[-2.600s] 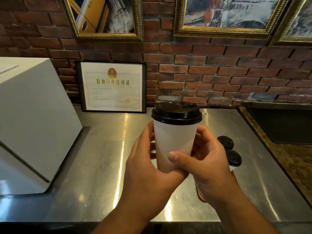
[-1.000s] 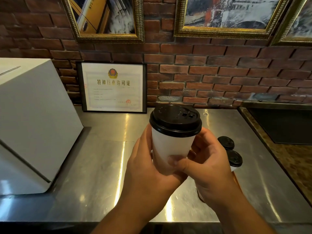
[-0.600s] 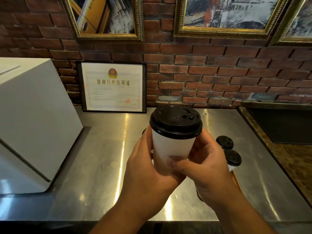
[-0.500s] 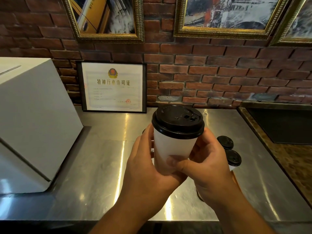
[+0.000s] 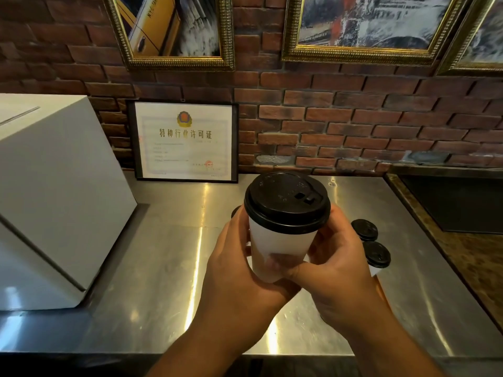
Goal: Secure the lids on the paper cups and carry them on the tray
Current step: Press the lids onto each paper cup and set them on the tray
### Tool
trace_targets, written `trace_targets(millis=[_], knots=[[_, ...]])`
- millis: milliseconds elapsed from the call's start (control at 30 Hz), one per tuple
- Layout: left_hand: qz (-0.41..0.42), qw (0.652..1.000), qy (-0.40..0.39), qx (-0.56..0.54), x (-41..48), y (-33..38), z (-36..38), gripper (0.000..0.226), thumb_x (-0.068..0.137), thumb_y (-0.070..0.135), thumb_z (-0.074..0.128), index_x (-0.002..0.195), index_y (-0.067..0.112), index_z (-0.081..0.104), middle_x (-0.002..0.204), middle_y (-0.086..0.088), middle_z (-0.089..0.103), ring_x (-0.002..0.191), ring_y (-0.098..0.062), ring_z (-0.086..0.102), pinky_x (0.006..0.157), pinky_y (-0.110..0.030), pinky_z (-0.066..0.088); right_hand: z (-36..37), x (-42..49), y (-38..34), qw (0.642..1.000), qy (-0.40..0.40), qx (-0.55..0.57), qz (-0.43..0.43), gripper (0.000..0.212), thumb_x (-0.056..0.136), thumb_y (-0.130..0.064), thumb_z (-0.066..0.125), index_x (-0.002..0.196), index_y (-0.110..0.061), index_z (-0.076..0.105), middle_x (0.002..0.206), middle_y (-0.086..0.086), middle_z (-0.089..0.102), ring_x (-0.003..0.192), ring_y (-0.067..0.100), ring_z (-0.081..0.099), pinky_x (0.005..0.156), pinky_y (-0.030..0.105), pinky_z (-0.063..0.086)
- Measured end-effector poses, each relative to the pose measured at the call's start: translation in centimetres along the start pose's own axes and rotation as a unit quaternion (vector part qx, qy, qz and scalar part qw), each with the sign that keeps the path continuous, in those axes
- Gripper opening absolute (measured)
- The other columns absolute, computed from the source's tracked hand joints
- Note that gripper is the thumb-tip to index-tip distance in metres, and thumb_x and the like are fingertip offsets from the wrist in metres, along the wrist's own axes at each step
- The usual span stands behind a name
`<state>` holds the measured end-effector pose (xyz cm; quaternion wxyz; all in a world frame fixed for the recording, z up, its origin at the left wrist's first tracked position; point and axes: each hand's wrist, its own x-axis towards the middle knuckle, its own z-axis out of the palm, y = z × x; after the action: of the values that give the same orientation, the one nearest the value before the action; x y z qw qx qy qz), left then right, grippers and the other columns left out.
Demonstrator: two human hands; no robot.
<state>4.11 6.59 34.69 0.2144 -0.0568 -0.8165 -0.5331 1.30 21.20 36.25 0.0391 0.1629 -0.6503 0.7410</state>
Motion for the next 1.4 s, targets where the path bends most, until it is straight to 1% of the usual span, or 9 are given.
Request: trace_targets(millis=[133,367,533,633,733,933,1033,1167,1400], knots=[[-0.013,1.000,0.012,0.011,-0.1,-0.2,0.0,0.088,0.053,0.080,0.073,0.125,0.090,0.023,0.122,0.063,0.042,0.117,0.029,0.045,0.072,0.011,0.035,0.2,-0.1,0.0,1.000,-0.008,-0.007,-0.005,0.095,0.059,0.008,0.097,0.111,-0.064,0.066,0.121,-0.021,0.073,0.114,-0.002,0.068,0.077,0.016,0.060],[-0.007,1.000,-0.006,0.006,-0.6,-0.2,-0.3,0.083,0.056,0.075,0.076,0.129,0.078,0.036,0.122,0.062,0.043,0.118,0.029,0.046,0.078,0.010,0.035,0.2,-0.4,0.0,1.000,-0.018,-0.006,-0.008,0.087,0.059,0.001,0.092,0.116,-0.060,0.066,0.125,-0.019,0.073,0.119,0.002,0.068,0.083,0.022,0.061],[-0.004,1.000,-0.012,0.019,-0.8,-0.4,-0.3,0.092,0.059,0.063,0.084,0.124,0.089,0.025,0.123,0.061,0.045,0.118,0.026,0.048,0.075,0.009,0.037,0.4,-0.5,0.3,1.000,0.004,-0.012,-0.004,0.089,0.053,-0.007,0.097,0.113,-0.065,0.064,0.125,-0.022,0.072,0.119,-0.001,0.066,0.081,0.021,0.062],[0.000,1.000,-0.014,0.023,-0.8,-0.7,-0.5,0.086,0.061,0.065,0.084,0.130,0.079,0.034,0.125,0.054,0.050,0.119,0.024,0.050,0.080,0.008,0.038,0.5,-0.6,0.4,0.999,-0.009,-0.025,-0.019,0.087,0.054,-0.021,0.099,0.119,-0.064,0.060,0.128,-0.022,0.070,0.122,0.000,0.065,0.089,0.021,0.060],[-0.002,1.000,-0.019,0.023,-0.8,-0.9,-0.7,0.083,0.062,0.065,0.082,0.134,0.064,0.041,0.129,0.045,0.054,0.120,0.020,0.052,0.083,0.006,0.041,0.3,-0.7,0.5,1.000,-0.023,-0.017,-0.012,0.087,0.059,-0.013,0.097,0.122,-0.060,0.061,0.128,-0.021,0.070,0.122,-0.002,0.064,0.085,0.015,0.058],[-0.012,1.000,-0.017,0.023,-0.8,-1.2,-0.5,0.084,0.061,0.056,0.088,0.133,0.057,0.045,0.128,0.043,0.056,0.122,0.017,0.053,0.090,0.003,0.043,0.6,-0.4,0.9,1.000,0.002,-0.013,-0.012,0.083,0.055,-0.021,0.097,0.121,-0.055,0.063,0.128,-0.018,0.072,0.123,0.003,0.066,0.087,0.024,0.062],[-0.016,0.999,-0.020,0.023,-0.6,-1.2,-0.6,0.081,0.063,0.060,0.087,0.132,0.057,0.046,0.130,0.038,0.058,0.123,0.012,0.055,0.095,-0.002,0.045,0.7,-0.3,1.0,1.000,0.002,-0.006,-0.009,0.084,0.053,-0.021,0.098,0.120,-0.057,0.062,0.126,-0.021,0.071,0.121,-0.002,0.065,0.085,0.023,0.062],[-0.015,0.999,-0.024,0.021,-0.3,-1.4,-0.8,0.081,0.066,0.051,0.091,0.133,0.055,0.046,0.135,0.031,0.061,0.125,0.002,0.060,0.108,-0.023,0.050,0.6,-0.2,0.9,1.000,-0.013,-0.011,-0.010,0.085,0.056,-0.016,0.098,0.120,-0.060,0.062,0.126,-0.022,0.071,0.121,-0.004,0.064,0.084,0.015,0.059],[-0.008,1.000,-0.008,0.005,0.3,-1.2,-0.4,0.095,0.057,0.063,0.085,0.129,0.086,0.028,0.129,0.054,0.049,0.124,0.020,0.050,0.083,0.007,0.039,0.7,0.4,1.0,0.999,0.018,-0.034,0.003,0.091,0.059,0.007,0.098,0.118,-0.055,0.065,0.123,-0.018,0.073,0.118,0.001,0.067,0.080,0.018,0.060]])
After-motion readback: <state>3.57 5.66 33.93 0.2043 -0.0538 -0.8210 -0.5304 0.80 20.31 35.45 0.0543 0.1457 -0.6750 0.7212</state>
